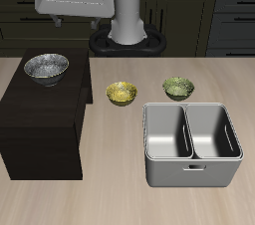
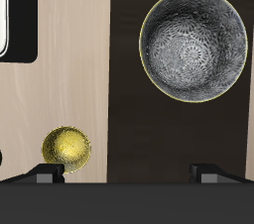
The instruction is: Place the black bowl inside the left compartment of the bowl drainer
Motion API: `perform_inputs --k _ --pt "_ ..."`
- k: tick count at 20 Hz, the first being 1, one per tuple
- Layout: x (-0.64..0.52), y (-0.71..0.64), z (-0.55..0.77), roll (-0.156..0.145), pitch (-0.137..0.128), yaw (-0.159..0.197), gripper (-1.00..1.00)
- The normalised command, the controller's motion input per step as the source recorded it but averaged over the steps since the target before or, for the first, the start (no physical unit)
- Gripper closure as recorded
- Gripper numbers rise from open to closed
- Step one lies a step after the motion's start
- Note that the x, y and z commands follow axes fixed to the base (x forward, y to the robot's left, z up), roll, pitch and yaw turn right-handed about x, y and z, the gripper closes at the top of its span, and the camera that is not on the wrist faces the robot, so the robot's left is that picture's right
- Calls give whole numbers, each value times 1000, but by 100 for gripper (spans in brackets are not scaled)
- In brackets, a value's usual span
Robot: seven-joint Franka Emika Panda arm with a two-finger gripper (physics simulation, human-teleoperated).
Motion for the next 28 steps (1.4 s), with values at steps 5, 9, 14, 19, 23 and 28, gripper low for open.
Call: perform_inputs --k 5,9,14,19,23,28 --pt "288 -149 61 -2 0 -19 -100" --pt "207 -18 82 18 -13 -3 -100" --pt "143 27 65 24 -4 18 -100" --pt "171 -48 24 -7 0 -9 -100" --pt "140 -84 25 -44 -15 19 -100" --pt "189 -105 10 -17 2 -31 -100"
